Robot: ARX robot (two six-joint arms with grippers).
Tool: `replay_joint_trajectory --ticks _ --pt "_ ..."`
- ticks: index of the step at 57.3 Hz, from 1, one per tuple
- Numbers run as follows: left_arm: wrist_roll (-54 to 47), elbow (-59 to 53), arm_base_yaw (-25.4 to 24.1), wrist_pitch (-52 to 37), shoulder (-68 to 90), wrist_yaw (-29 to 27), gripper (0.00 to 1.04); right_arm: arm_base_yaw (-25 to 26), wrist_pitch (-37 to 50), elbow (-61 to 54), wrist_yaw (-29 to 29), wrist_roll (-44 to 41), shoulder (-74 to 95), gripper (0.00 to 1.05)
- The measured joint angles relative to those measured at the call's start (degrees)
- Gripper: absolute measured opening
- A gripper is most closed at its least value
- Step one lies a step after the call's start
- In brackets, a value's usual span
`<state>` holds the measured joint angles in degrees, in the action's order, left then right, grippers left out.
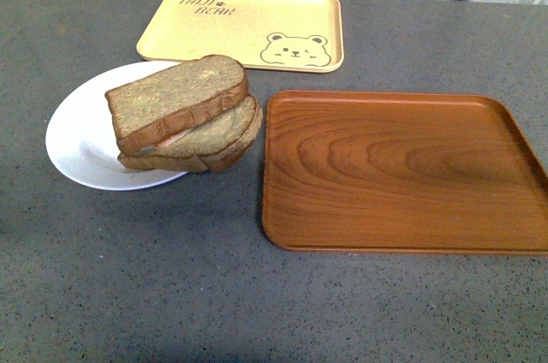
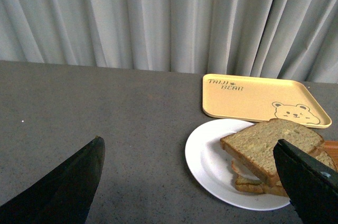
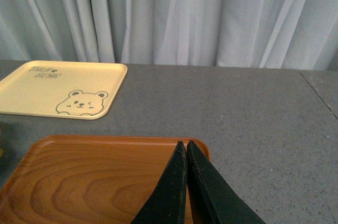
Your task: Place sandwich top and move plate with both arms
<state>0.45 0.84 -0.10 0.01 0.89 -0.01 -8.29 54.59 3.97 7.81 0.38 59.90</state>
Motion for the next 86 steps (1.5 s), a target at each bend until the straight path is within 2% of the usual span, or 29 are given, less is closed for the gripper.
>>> replay_joint_trajectory --ticks 12,16,22,45,86 --pt "0.0 0.0 0.0 0.0 0.0 0.0 0.96 2.8 -8.6 -2.3 -2.6 0.0 -11.2 0.02" --pt "0.0 0.0 0.0 0.0 0.0 0.0 0.96 5.8 -11.6 -2.6 -7.0 0.0 -14.7 0.02" --pt "0.0 0.0 0.0 0.0 0.0 0.0 0.96 8.0 -15.4 -2.7 -7.5 0.0 -19.2 0.02" --pt "0.0 0.0 0.0 0.0 0.0 0.0 0.96 8.1 -30.1 -2.7 -7.7 0.0 -35.2 0.02" --pt "0.0 0.0 0.0 0.0 0.0 0.0 0.96 8.1 -44.0 -2.7 -7.7 0.0 -49.3 0.02"
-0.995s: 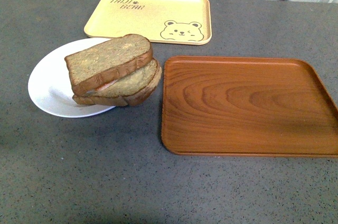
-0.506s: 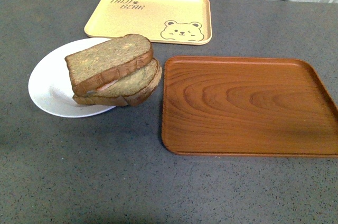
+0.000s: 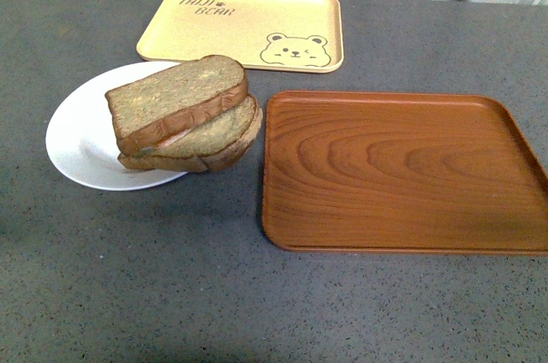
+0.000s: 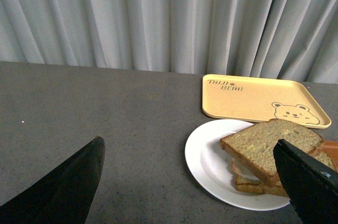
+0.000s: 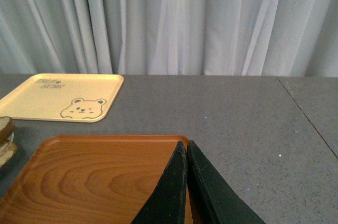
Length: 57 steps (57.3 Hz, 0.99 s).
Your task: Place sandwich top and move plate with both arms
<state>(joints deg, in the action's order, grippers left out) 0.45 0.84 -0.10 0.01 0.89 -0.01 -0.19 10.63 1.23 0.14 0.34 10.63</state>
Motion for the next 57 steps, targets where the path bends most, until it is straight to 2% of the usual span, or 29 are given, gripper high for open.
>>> replay_joint_trajectory --ticks 3,7,24,27,28,30,32,34,36,38,52,57 --pt "0.0 0.0 0.0 0.0 0.0 0.0 0.96 0.0 -1.1 0.0 0.0 0.0 -1.1 0.02" --pt "0.0 0.0 0.0 0.0 0.0 0.0 0.96 0.0 -9.6 0.0 0.0 0.0 -7.9 0.02" --pt "0.0 0.0 0.0 0.0 0.0 0.0 0.96 0.0 -10.5 0.0 -0.1 0.0 -10.2 0.02" --pt "0.0 0.0 0.0 0.0 0.0 0.0 0.96 0.0 -10.5 0.0 -0.1 -0.1 -10.3 0.1" --pt "0.9 0.3 -0.4 0.8 0.6 1.9 0.96 0.0 -10.5 0.0 -0.1 -0.1 -10.3 0.14" --pt "3.2 2.2 -2.6 5.8 2.8 9.4 0.96 0.0 -10.6 0.0 0.0 -0.1 -10.3 0.19" --pt "6.8 5.6 -5.9 12.9 8.9 19.9 0.96 0.0 -10.6 0.0 0.0 -0.1 -10.3 0.26" --pt "13.0 7.9 -7.9 15.3 17.6 29.7 0.96 0.0 -10.6 0.0 -0.2 -0.1 -10.3 0.35" --pt "16.7 8.5 -8.4 13.1 23.5 34.8 0.96 0.0 -10.6 0.0 -0.2 -0.1 -10.4 0.42" --pt "22.1 9.0 -8.4 6.8 31.4 38.2 0.96 0.0 -10.6 0.0 -0.2 -0.1 -10.4 0.52" --pt "33.8 13.6 -9.0 -27.5 67.0 34.4 0.96 0.0 -10.6 0.0 -0.1 -0.1 -10.4 0.95" --pt "36.5 16.1 -9.1 -37.5 80.2 32.5 0.96 0.0 -10.6 0.0 -0.1 -0.1 -10.4 0.95"
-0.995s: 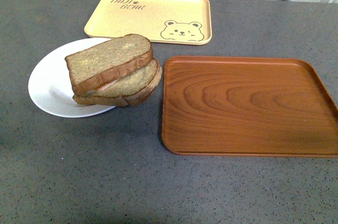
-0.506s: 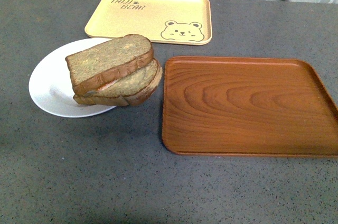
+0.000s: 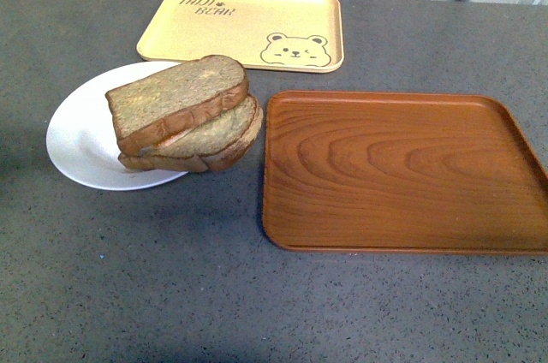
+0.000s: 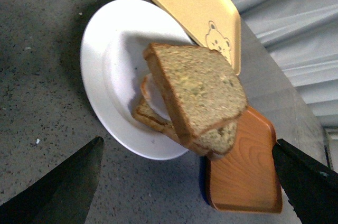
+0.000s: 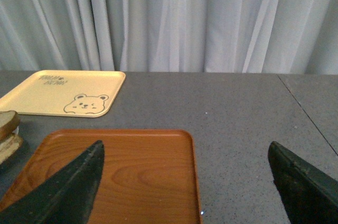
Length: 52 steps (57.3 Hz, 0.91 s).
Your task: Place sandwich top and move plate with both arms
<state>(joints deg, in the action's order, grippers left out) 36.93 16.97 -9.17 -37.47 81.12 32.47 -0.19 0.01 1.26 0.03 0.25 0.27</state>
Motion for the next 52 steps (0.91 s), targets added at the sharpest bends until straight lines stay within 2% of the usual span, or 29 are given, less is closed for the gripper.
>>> replay_joint_trajectory --ticks 6,15,52 --pt "2.9 2.7 0.5 -7.4 11.4 -1.2 0.96 0.0 0.0 0.0 0.0 0.0 0.0 0.96" --pt "7.0 6.5 1.9 -12.9 22.2 -2.5 0.96 0.0 0.0 0.0 0.0 0.0 0.0 0.96" --pt "23.2 18.2 3.4 -20.3 41.1 -6.3 0.96 0.0 0.0 0.0 0.0 0.0 0.0 0.96"
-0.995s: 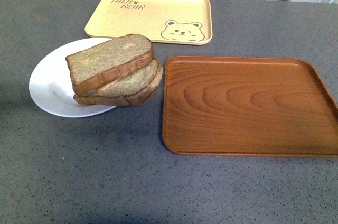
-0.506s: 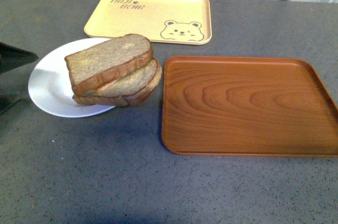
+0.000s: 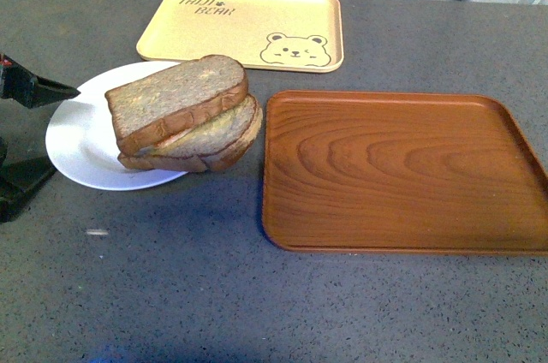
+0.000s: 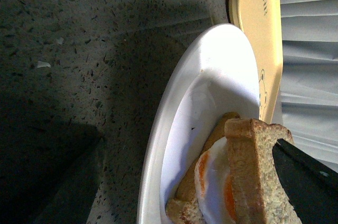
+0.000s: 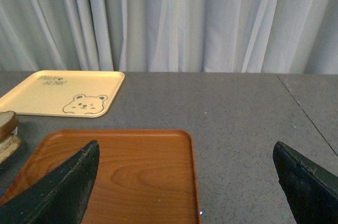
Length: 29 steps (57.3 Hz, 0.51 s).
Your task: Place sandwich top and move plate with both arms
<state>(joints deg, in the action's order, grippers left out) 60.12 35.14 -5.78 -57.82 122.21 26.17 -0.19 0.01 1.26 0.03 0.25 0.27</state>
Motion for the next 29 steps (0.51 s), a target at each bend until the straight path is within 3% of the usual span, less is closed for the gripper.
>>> replay_joint_trajectory --ticks 23,29 --pt "7.1 3.3 1.8 -2.6 4.1 -0.5 0.96 0.0 0.0 0.0 0.0 0.0 0.0 0.96" --pt "7.8 3.7 1.8 -2.6 4.7 -0.6 0.83 0.0 0.0 0.0 0.0 0.0 0.0 0.96"
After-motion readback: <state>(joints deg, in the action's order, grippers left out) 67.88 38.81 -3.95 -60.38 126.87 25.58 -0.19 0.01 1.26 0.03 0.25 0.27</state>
